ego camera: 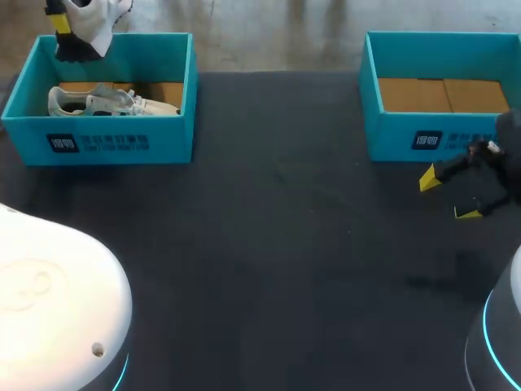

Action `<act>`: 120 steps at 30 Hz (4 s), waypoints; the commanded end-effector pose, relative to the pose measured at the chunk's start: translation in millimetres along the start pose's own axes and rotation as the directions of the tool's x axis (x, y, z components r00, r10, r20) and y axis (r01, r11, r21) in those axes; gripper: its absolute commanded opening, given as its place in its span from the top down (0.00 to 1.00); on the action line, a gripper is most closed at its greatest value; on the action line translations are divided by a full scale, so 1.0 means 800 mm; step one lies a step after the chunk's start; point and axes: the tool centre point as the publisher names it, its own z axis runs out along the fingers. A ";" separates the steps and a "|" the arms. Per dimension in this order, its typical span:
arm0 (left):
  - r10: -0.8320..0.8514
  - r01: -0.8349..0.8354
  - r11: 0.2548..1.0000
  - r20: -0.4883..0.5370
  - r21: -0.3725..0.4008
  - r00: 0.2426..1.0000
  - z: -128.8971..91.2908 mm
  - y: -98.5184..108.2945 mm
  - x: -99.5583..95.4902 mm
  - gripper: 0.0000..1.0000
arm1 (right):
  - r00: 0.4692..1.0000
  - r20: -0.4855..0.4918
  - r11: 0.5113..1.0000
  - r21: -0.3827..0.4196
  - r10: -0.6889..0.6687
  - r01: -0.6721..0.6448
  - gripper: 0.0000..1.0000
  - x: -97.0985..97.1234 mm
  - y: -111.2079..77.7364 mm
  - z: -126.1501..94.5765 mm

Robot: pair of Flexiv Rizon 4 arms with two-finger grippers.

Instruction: Take the shoe out of the shoebox, open the shoe tongue, remove and reinsert the insole, then place the shoe into the shoebox

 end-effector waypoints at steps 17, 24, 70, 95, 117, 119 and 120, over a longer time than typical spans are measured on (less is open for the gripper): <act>0.008 -0.009 1.000 -0.065 -0.013 0.998 -0.007 0.003 -0.006 1.00 | 1.000 0.003 1.000 -0.001 0.001 -0.001 0.00 0.001 -0.001 0.001; -0.042 0.043 0.999 -0.062 0.003 0.997 -0.011 0.029 -0.026 1.00 | 1.000 0.003 1.000 -0.001 0.001 -0.001 0.00 0.001 -0.001 0.001; 0.891 -0.852 0.205 -0.268 -0.481 0.366 -0.012 0.169 -0.053 1.00 | 1.000 0.003 1.000 -0.001 0.001 -0.001 0.00 0.001 -0.001 0.001; 0.892 -0.883 0.100 -0.352 -0.458 0.284 -0.015 0.183 -0.091 1.00 | 1.000 0.003 1.000 -0.001 0.001 -0.001 0.00 0.001 -0.001 0.001; 0.892 -0.882 0.070 -0.367 -0.465 0.264 0.014 0.189 -0.144 1.00 | 1.000 0.003 1.000 -0.001 0.001 -0.001 0.00 0.001 -0.001 0.001; 0.887 -0.884 0.071 -0.376 -0.462 0.268 0.021 0.190 -0.147 1.00 | 1.000 0.003 1.000 -0.001 0.001 -0.001 0.00 0.001 -0.001 0.001; 0.888 -0.884 0.066 -0.376 -0.462 0.263 0.024 0.191 -0.148 1.00 | 1.000 0.003 1.000 -0.001 0.001 -0.001 0.00 0.001 -0.001 0.001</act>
